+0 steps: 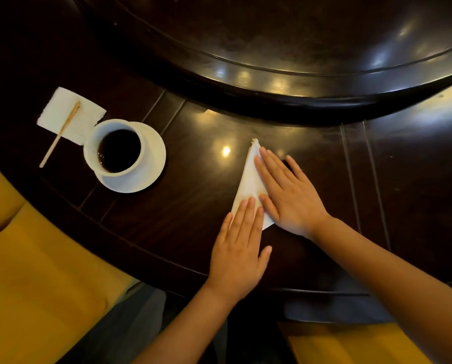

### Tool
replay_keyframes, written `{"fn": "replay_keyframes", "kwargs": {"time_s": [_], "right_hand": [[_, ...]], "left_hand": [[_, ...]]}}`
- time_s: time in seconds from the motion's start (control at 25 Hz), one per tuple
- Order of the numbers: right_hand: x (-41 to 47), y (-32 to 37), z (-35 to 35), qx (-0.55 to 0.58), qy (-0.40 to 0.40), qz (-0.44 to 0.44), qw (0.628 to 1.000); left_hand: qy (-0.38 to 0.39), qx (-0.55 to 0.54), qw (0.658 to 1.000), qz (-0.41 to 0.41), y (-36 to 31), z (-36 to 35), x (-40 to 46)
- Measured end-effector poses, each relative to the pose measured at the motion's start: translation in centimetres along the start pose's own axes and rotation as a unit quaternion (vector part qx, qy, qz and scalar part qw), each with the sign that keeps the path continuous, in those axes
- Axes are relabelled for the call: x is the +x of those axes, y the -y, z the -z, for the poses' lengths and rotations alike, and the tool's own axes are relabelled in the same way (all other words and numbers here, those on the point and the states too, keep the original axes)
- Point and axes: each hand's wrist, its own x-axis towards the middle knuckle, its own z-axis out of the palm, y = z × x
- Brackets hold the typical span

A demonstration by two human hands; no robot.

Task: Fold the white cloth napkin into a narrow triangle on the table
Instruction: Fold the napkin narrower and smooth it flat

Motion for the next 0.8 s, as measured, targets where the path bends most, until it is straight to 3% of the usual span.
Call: {"fn": "replay_keyframes", "kwargs": {"time_s": [0.36,0.8], "right_hand": [[4.0,5.6,-1.2,0.028,-0.024,-0.046,0.998],[6.7,8.7,-2.0,0.036,-0.032,-0.067,0.997]], "left_hand": [[0.002,0.03,0.998,-0.048,8.5,1.3,-1.0],[-0.029,0.038,0.997,-0.061,13.0,1.9,-1.7]]}}
